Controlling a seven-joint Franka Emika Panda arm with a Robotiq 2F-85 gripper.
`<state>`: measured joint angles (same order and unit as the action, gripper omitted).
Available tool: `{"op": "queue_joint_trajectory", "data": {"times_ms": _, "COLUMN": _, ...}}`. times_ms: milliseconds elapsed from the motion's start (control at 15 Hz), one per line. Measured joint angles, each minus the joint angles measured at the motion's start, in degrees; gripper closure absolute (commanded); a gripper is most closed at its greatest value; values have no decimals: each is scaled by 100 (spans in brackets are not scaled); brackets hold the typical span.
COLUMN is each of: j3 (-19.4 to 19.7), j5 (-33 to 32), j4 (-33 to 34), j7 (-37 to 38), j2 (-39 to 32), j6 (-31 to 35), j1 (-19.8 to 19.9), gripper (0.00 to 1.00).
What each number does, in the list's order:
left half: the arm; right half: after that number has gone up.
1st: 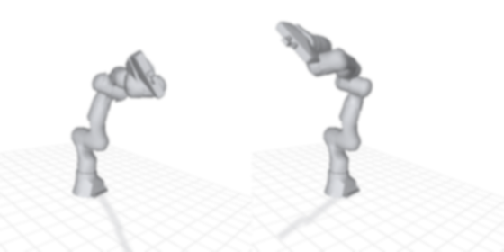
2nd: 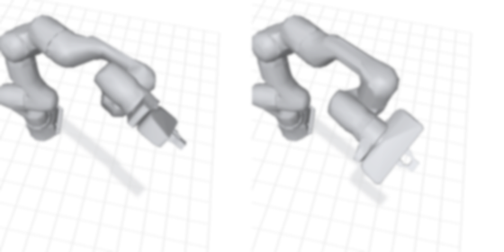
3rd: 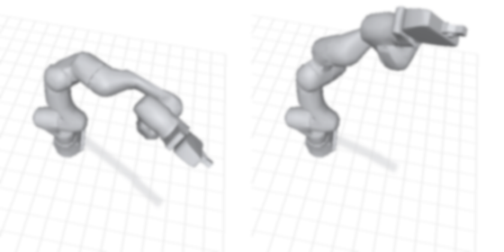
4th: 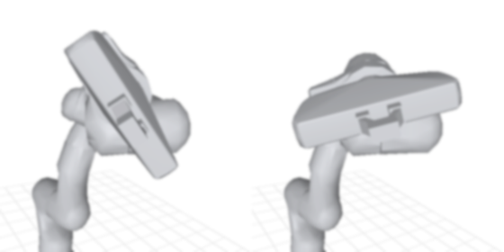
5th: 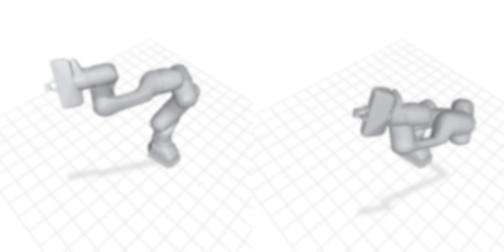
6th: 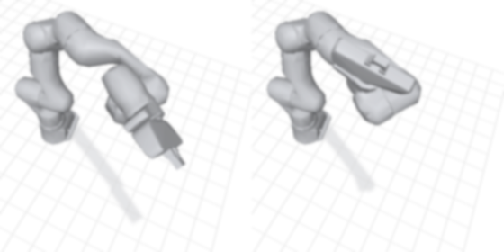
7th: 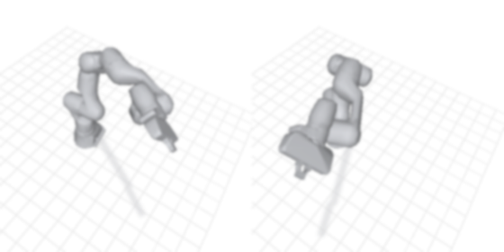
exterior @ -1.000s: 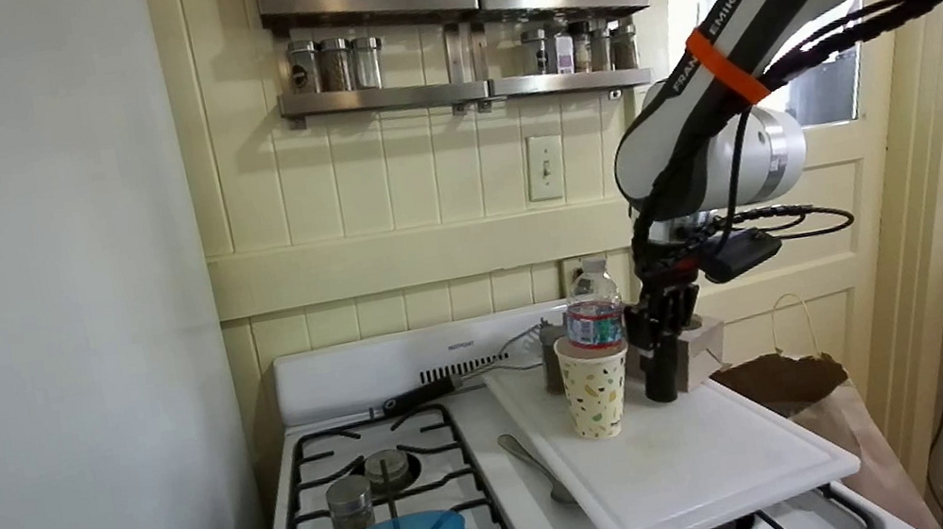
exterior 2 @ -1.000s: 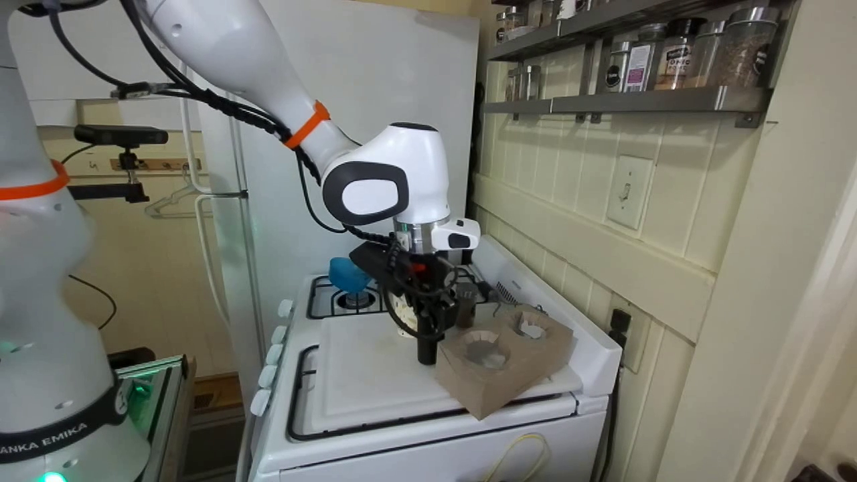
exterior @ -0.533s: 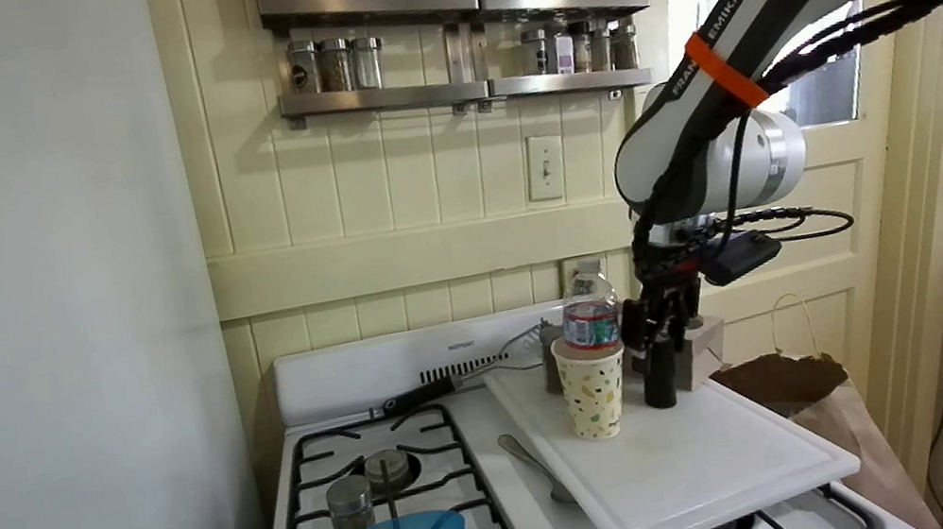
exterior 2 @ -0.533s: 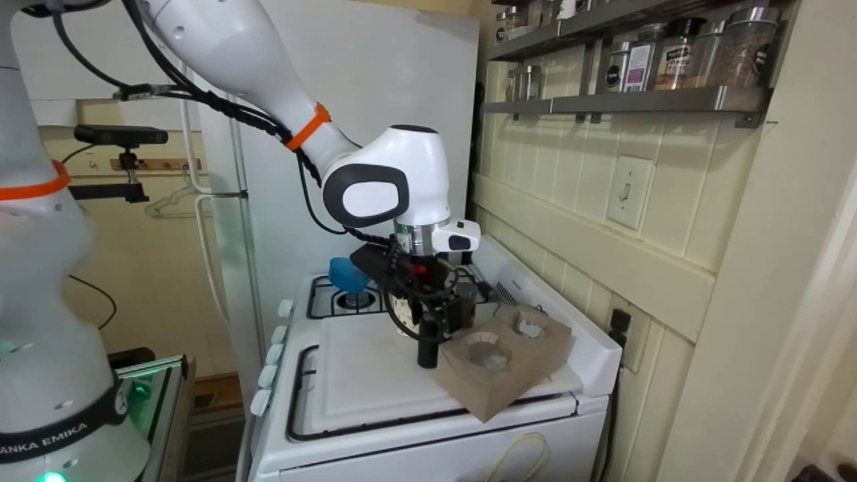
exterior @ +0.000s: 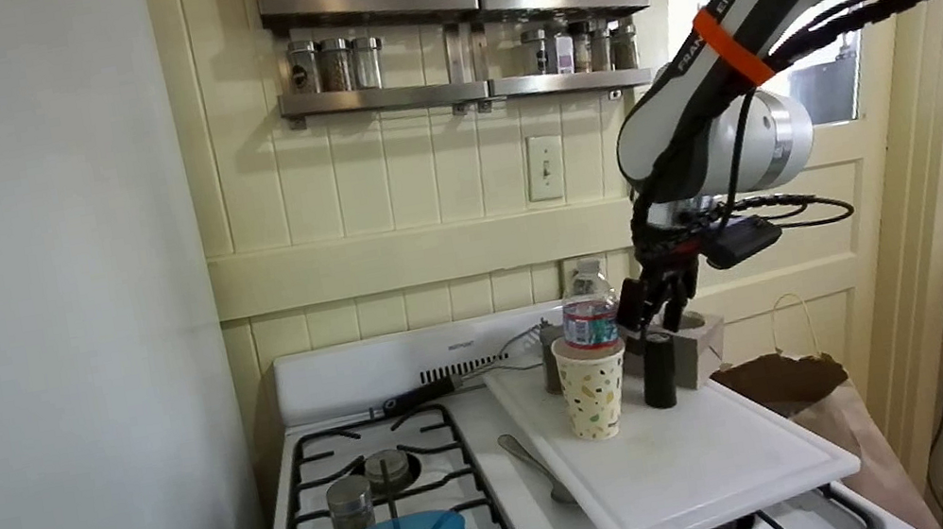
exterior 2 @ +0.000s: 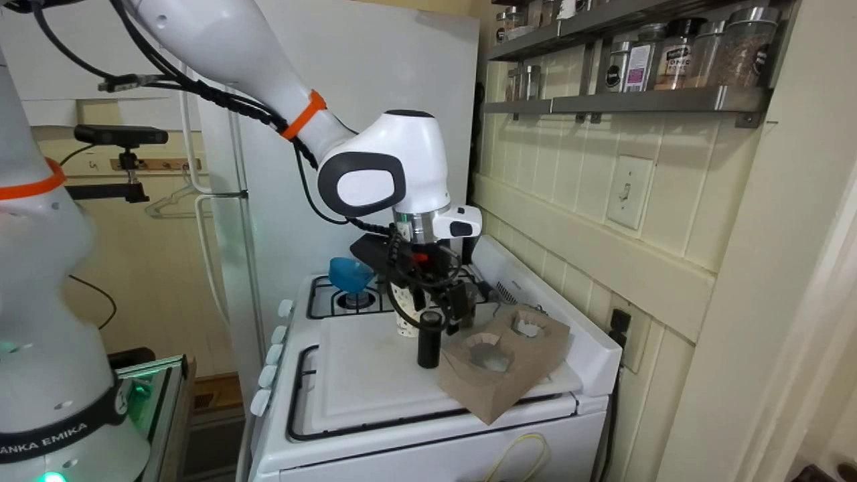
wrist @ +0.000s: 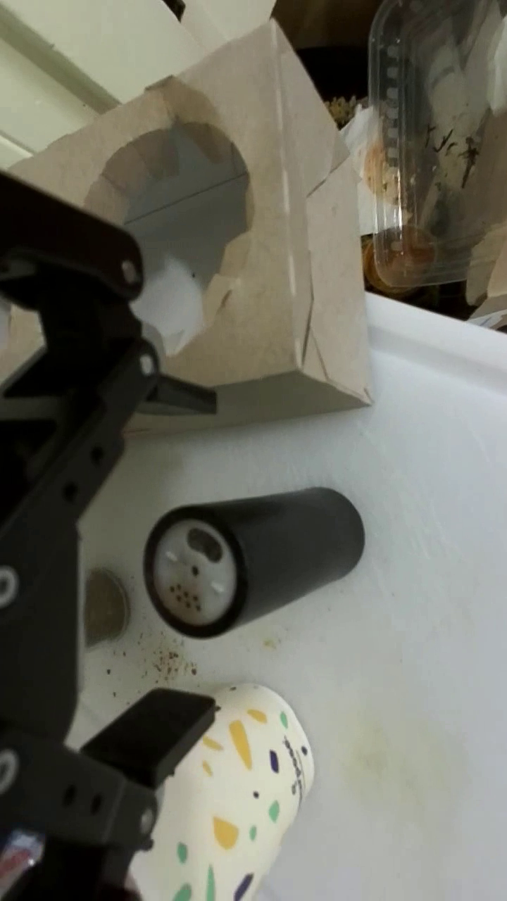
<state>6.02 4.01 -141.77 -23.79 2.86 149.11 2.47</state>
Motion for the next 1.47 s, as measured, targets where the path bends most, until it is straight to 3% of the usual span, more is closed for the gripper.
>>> {"op": "queue_joint_trajectory", "data": {"times_ms": 400, "j3": 16, "j5": 216, "j4": -377, "j7": -440, "j2": 850, "j6": 12, "j1": -5, "gripper": 0}}
{"op": "queue_joint_trajectory", "data": {"times_ms": 733, "j3": 8, "j5": -1031, "j4": -1181, "j7": 123, "j2": 1989, "j6": -3, "j1": 310, "gripper": 0}}
{"op": "queue_joint_trajectory", "data": {"times_ms": 933, "j3": 28, "j5": -1237, "j4": -1627, "j7": 285, "j2": 2566, "j6": 69, "j1": 414, "gripper": 0}}
{"op": "queue_joint_trajectory", "data": {"times_ms": 1467, "j3": 82, "j5": -1054, "j4": -1554, "j7": 772, "j2": 2673, "j6": 439, "j1": 269, "gripper": 0}}
